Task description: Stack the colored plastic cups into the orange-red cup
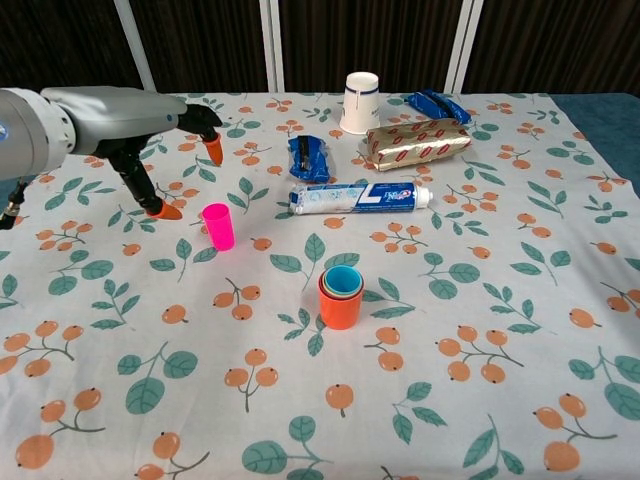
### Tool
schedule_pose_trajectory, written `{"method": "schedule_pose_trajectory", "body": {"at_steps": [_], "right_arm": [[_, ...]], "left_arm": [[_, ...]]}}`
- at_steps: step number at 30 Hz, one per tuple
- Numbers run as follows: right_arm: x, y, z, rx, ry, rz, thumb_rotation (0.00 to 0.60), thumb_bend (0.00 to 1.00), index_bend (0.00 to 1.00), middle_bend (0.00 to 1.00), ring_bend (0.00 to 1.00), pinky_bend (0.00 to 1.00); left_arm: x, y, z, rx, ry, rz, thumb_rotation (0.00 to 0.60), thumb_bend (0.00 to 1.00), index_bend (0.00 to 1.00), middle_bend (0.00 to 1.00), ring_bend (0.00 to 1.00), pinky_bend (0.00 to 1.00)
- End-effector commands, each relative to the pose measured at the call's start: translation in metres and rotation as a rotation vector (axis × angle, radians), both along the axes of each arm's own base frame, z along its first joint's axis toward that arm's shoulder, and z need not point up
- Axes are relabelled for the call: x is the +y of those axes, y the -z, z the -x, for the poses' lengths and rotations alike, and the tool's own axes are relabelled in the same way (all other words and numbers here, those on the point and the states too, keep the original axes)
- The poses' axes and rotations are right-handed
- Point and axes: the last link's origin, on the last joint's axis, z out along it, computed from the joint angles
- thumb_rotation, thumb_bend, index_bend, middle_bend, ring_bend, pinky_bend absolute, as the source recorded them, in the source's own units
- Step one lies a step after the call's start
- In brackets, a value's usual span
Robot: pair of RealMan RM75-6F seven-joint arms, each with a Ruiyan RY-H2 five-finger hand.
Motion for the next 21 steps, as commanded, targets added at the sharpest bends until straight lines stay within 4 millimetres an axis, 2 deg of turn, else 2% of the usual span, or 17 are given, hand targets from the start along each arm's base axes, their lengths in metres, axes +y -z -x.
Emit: {"method": "schedule_pose_trajectory", "body": {"at_steps": [1, 21], "right_arm": [[0.000, 0.000, 0.000, 0.000, 0.003, 0.002, 0.600, 0.40, 0.12, 0.00, 0.02, 0.11], [-0.002, -0.002, 0.003, -0.013, 0.028, 0.023, 0.600, 0.40, 0.12, 0.00, 0.02, 0.11]], "left_arm": [[0.002, 0.007, 0.000, 0.020, -0.002, -0.008, 0.600, 0.18, 0.33, 0.00, 0.00, 0.02], [0.006, 0.035, 0.002, 0.078, 0.037, -0.054, 0.600, 0.22, 0.39, 0.02, 0.00, 0.02]]}}
